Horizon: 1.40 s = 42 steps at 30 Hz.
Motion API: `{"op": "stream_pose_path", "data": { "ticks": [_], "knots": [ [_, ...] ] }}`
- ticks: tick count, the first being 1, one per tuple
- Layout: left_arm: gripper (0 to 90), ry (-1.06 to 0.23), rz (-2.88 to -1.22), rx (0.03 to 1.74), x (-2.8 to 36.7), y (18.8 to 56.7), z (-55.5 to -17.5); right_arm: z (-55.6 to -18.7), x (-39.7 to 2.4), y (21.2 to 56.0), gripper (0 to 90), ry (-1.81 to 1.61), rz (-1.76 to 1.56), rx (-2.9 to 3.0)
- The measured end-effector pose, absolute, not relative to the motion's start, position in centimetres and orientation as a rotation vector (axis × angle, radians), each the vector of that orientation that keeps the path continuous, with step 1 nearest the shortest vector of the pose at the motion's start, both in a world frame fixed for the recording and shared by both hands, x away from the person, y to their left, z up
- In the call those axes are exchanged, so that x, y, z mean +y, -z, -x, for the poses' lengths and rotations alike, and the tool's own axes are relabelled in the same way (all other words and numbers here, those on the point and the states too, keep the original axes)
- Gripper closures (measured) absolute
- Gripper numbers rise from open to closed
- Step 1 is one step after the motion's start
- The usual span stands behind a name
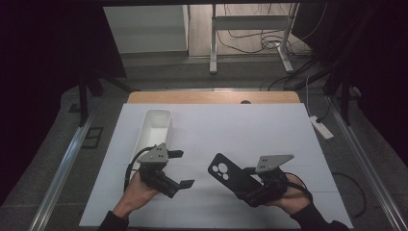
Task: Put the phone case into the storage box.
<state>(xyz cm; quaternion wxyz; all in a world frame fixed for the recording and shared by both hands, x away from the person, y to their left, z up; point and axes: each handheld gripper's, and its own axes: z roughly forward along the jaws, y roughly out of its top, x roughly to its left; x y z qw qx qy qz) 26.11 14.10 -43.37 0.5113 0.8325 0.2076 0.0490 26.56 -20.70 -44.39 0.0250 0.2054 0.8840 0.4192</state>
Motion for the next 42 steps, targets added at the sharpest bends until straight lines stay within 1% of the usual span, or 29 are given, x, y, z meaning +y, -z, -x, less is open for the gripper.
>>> {"op": "stream_pose_path", "data": {
  "ticks": [12,17,23,32,42],
  "knots": [
    [0.0,-0.098,-2.011,0.437,12.5,43.2,-26.8,-26.5,-19.9,44.0,14.8,-1.340,-0.584,2.745],
    [0.0,-0.073,-2.000,0.425,12.4,43.6,-27.0,-26.4,-19.5,44.0,14.8,-1.350,-0.555,2.756],
    [0.0,-0.074,-2.015,0.373,12.2,43.9,-27.0,-26.2,-19.1,44.0,14.7,-1.390,-0.484,2.776],
    [0.0,0.000,-2.007,0.313,11.7,44.3,-27.0,-25.9,-18.3,43.9,14.6,-1.422,-0.426,2.799],
    [0.0,0.049,-1.994,0.258,11.2,44.6,-26.9,-25.9,-17.9,43.9,14.6,-1.453,-0.374,2.818]
  ]
}}
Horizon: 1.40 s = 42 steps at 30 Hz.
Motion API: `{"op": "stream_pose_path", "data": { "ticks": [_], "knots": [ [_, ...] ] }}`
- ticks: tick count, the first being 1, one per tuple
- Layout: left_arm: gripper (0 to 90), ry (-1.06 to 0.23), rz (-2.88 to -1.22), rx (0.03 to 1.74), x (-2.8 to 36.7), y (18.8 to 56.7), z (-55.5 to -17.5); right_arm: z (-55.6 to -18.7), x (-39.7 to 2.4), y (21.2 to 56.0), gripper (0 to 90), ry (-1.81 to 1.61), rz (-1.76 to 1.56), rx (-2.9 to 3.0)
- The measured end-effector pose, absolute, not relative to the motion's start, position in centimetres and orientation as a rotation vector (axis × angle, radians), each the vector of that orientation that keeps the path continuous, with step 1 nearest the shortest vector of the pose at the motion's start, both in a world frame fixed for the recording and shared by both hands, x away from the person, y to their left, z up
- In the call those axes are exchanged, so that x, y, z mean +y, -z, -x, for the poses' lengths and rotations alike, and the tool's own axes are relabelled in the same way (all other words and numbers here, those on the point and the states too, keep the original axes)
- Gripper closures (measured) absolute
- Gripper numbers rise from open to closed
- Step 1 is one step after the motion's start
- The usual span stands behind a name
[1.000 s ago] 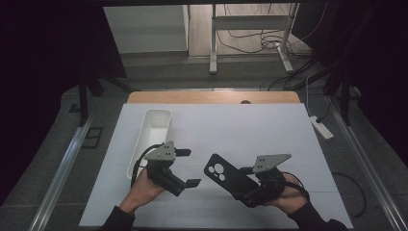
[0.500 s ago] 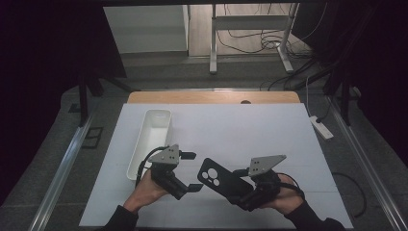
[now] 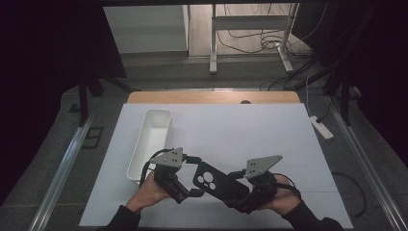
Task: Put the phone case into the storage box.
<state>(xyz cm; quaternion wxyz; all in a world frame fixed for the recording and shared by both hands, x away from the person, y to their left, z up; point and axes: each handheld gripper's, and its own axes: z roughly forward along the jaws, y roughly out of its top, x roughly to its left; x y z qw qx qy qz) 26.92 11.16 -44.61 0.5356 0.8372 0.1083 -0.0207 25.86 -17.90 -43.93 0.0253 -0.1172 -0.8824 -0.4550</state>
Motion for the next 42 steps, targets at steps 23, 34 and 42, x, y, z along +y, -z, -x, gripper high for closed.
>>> {"op": "stream_pose_path", "data": {
  "ticks": [23,34,42],
  "knots": [
    [9.6,0.169,-1.939,0.159,10.95,44.72,-26.69,-25.67,-17.68,43.93,14.5,1.405,0.239,-2.694],
    [13.6,0.206,-1.935,0.162,11.06,44.72,-26.82,-25.65,-17.73,44.10,14.5,1.400,0.205,-2.709],
    [15.1,0.208,-1.957,0.188,10.91,44.39,-26.83,-25.72,-17.78,44.21,14.1,1.405,0.200,-2.725]
  ]
}}
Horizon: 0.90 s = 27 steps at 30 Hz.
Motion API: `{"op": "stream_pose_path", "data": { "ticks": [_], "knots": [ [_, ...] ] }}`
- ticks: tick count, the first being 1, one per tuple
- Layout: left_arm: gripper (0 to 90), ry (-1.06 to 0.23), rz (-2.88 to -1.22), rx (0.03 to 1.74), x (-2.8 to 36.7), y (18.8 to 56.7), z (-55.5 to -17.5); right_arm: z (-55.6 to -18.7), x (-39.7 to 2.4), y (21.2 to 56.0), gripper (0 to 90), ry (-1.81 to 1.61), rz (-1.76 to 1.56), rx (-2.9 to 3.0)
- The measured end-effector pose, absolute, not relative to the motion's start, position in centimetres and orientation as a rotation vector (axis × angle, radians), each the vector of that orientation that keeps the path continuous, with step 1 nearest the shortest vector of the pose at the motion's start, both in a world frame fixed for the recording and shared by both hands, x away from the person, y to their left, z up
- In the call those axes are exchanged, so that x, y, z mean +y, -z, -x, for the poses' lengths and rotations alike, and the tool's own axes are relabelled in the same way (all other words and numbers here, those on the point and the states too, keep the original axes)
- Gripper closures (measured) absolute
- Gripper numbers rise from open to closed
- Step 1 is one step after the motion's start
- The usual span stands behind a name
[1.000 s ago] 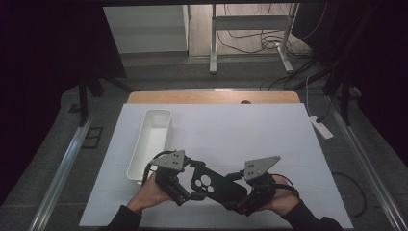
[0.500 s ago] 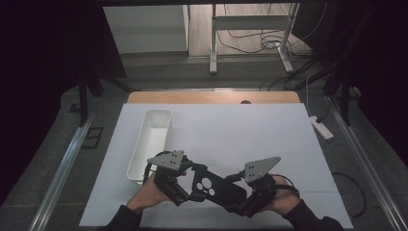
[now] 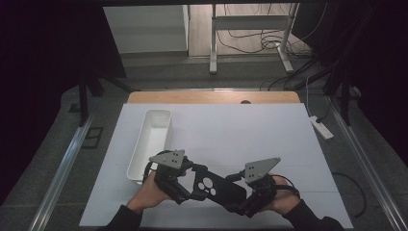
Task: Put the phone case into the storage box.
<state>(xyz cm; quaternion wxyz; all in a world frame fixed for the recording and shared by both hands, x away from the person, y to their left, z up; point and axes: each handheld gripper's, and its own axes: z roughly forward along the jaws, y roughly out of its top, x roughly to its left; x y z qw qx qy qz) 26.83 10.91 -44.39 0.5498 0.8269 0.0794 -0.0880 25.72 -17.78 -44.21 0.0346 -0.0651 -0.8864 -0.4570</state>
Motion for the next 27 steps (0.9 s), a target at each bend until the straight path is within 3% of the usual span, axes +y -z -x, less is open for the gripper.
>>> {"op": "stream_pose_path", "data": {
  "ticks": [16,27],
  "knots": [
    [15.8,0.213,-1.996,0.225,10.79,43.92,-26.98,-25.85,-17.59,44.09,13.1,1.381,0.219,-2.749],
    [16.0,0.173,-2.016,0.276,11.11,43.59,-27.11,-25.95,-17.70,44.17,3.2,1.388,0.324,-2.812]
  ]
}}
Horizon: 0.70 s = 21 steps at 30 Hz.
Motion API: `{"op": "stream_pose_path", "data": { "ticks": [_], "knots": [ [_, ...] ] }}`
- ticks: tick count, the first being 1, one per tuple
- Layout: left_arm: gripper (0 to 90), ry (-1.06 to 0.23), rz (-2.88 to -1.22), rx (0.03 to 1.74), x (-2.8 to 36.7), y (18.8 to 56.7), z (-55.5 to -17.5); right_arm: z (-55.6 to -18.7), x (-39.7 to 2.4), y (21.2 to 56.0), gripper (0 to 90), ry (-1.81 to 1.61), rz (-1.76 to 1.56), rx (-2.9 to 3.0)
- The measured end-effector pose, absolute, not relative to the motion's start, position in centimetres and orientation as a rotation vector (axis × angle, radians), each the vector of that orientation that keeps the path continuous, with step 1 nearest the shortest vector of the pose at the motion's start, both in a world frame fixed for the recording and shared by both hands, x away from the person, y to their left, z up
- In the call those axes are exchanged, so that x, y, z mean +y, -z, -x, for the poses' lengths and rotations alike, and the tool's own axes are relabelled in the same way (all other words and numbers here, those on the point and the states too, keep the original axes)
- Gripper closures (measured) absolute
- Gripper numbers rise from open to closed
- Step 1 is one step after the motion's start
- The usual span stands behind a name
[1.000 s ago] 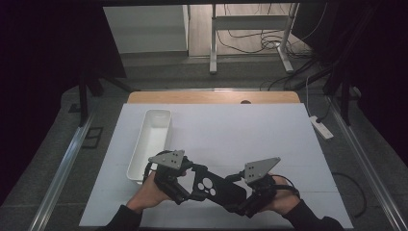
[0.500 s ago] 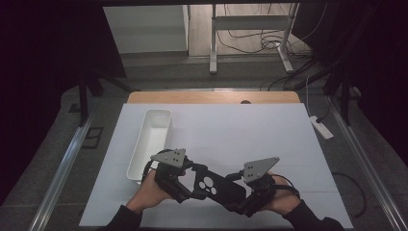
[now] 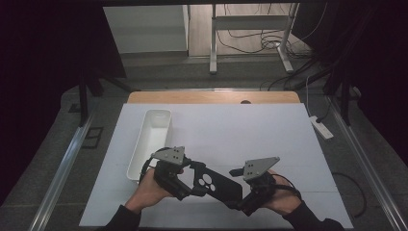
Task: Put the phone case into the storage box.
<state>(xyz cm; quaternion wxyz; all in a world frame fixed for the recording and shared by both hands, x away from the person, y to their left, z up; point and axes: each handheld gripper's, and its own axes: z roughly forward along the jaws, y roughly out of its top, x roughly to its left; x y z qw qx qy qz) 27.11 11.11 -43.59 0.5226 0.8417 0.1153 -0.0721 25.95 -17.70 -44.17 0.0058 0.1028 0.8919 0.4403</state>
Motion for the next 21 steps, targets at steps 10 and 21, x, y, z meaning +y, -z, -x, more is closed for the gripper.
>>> {"op": "stream_pose_path", "data": {
  "ticks": [10,21],
  "knots": [
    [15.9,0.119,-2.043,0.375,11.6,43.2,-27.6,-26.1,-18.5,44.1,0.0,-1.317,-0.420,2.724],
    [15.6,0.059,-2.070,0.524,12.0,42.8,-28.3,-26.2,-18.8,44.4,0.0,-1.232,-0.566,2.682]
  ]
}}
